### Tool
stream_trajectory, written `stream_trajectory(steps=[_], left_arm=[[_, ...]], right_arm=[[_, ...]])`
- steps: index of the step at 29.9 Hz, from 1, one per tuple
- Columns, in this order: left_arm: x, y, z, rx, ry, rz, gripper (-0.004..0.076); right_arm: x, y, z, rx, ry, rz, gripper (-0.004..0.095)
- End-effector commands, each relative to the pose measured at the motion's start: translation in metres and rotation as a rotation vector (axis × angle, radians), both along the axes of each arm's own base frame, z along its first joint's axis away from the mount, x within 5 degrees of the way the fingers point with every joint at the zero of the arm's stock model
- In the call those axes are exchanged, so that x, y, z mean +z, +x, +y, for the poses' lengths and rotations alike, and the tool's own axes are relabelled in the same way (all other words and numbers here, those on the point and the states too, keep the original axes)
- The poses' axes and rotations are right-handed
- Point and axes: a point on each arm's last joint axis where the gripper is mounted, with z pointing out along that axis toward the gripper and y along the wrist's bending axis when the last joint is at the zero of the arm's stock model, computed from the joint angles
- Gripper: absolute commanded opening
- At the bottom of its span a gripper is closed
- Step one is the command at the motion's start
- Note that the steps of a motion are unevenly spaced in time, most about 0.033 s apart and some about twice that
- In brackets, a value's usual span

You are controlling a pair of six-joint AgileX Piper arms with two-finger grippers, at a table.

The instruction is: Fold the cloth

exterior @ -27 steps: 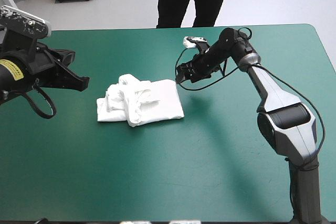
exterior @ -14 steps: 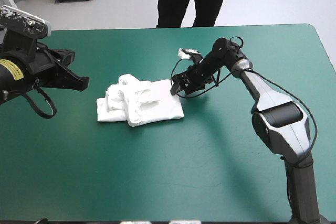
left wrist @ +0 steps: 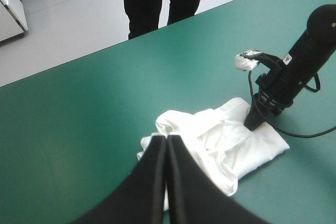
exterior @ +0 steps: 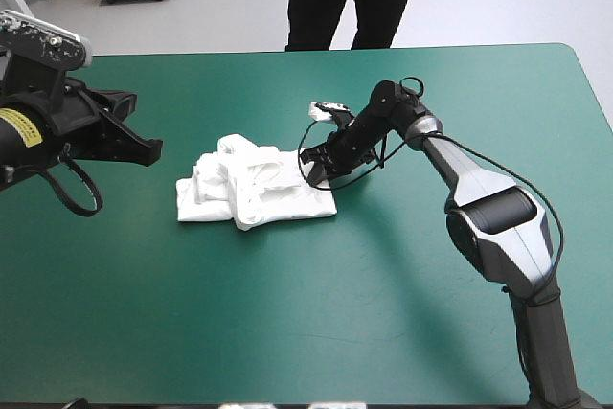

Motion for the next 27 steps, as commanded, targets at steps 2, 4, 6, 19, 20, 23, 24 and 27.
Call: stream_trajectory(steps=[2,4,6,19,20,23,24,27], left_arm=[[0.009,-0.013,0.007,0.009,-0.028,-0.026,-0.0009],[0.008,-0.013,0.008,0.011,-0.023,-0.013,-0.0009],[0.008,-0.014,0.008,0.012,-0.022,-0.009,-0.0009],[0.008,-0.014,0.008,0.007,-0.015,-0.013,-0.0009],[0.008,-0.014,0.008,0.007,-0.015,-0.013,-0.0009],[0.008,-0.014,0.008,0.007,-0.015,-0.013,-0.0009],[0.008,-0.014,0.008,0.007,-0.015,-0.013,-0.0009],[0.008,-0.014,0.008,0.007,-0.015,-0.012,-0.0009]], right_arm=[[0.035,-0.003,-0.012,0.002,0.006,-0.061,-0.0013],[0.038,0.001,-0.022,-0.028,-0.043,-0.076,-0.0013],[0.041,0.005,-0.038,-0.062,-0.122,-0.104,-0.0013],[0.058,-0.011,-0.209,-0.408,-0.401,-0.047,-0.0013],[0.057,-0.018,-0.228,-0.447,-0.419,-0.026,-0.0013],[0.064,-0.038,-0.273,-0.542,-0.463,-0.004,-0.0013],[0.066,-0.044,-0.285,-0.571,-0.468,0.003,-0.0013],[0.073,-0.067,-0.322,-0.678,-0.470,0.032,-0.0013]])
